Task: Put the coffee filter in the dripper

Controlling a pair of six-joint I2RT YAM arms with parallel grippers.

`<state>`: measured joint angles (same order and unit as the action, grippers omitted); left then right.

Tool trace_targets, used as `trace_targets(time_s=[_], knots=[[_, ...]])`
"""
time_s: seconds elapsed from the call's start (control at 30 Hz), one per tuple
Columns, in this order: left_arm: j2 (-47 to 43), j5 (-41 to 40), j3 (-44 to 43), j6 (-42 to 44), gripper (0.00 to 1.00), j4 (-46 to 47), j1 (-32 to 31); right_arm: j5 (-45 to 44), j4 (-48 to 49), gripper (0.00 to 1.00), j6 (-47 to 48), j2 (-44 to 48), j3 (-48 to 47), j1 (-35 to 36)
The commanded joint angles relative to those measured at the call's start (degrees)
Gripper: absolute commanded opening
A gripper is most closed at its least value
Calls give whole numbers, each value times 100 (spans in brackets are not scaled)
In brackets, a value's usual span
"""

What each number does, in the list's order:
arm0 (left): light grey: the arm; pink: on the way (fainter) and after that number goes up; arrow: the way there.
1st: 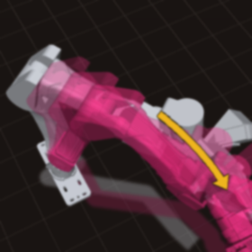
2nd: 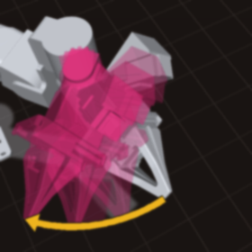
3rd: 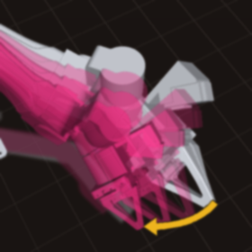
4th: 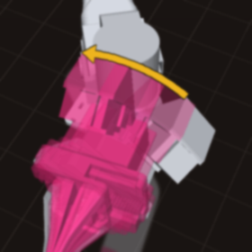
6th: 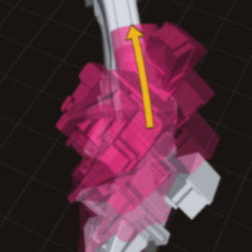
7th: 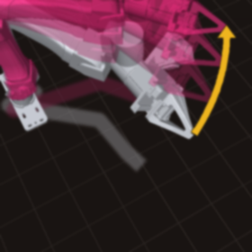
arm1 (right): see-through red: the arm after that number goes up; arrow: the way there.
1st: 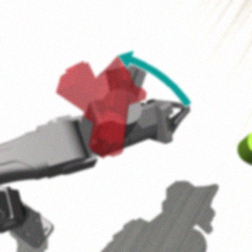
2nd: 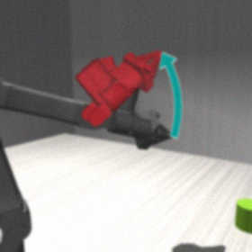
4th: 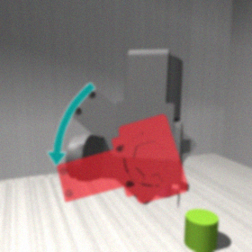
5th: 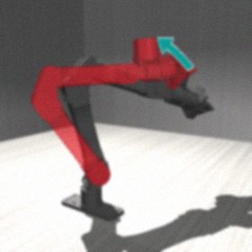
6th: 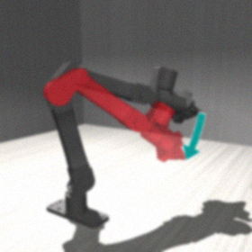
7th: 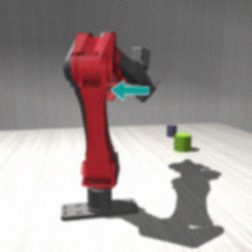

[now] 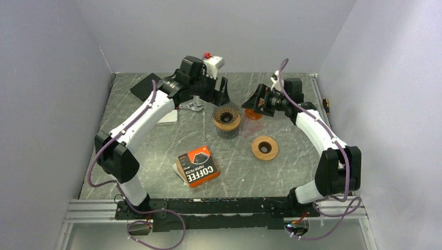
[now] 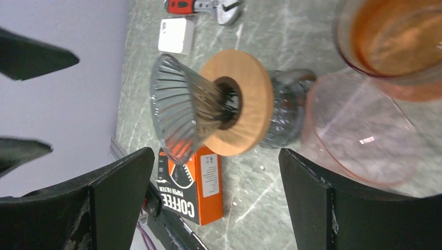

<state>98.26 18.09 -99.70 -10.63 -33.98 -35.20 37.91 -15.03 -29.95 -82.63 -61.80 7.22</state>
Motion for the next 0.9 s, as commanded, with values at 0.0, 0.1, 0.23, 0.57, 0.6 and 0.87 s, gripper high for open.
trace_targets(time_s=[0.0, 0.1, 0.23, 0.57, 0.6, 0.87], knots=[[-225, -187, 234, -323, 87, -92, 447, -94, -9, 93, 172, -374, -714, 409], [-225, -217, 467, -539, 87, -130, 763, -99, -129, 83, 154, -779, -1061, 489], [-45, 242, 752, -780, 83, 74, 993, -66, -125, 76, 128, -1199, -1292, 537], [285, 804, 1019, -872, 69, 647, 998, 68, -26, 59, 25, -1537, -1469, 558], [327, 848, 1015, -870, 66, 680, 999, 75, -12, 57, 4, -1551, -1464, 552], [673, 1069, 1020, -936, 51, 867, 998, 174, 72, 46, -76, -1701, -1458, 561]])
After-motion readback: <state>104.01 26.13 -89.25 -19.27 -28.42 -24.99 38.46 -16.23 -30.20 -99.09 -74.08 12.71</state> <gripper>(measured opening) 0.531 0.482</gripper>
